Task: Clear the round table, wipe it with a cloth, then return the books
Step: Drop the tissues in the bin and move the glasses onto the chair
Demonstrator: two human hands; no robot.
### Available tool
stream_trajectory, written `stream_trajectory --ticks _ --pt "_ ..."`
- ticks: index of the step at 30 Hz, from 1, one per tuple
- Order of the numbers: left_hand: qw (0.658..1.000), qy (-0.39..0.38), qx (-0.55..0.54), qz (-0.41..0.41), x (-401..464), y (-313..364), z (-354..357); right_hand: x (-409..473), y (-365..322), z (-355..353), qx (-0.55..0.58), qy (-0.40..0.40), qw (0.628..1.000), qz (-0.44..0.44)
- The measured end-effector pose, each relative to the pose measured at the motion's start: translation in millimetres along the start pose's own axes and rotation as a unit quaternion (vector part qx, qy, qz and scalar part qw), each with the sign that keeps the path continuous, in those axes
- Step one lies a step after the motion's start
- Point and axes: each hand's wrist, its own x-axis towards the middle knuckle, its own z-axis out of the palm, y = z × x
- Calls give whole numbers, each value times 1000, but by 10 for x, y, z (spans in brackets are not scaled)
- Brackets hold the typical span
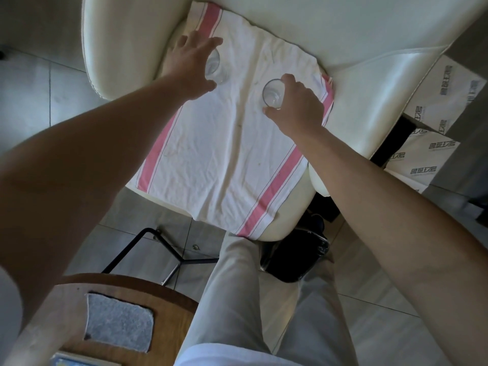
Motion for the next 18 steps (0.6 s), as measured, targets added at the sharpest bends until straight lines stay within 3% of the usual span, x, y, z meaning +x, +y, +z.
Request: stream_trajectory --ticks 3,7,13,18 --pt "1000 2 3 1 -63 -48 5 -16 -49 -84 28 -20 999 2" --pt "997 64 -30 -19 -263 -37 8 -166 -66 -288 60 -6 998 -33" --pt "980 178 -82 -36 -751 161 -117 -665 135 -714 116 92 988 -43" --pt "965 238 -111 1 -1217 446 -293 -1294 239 -1049 163 133 975 -70"
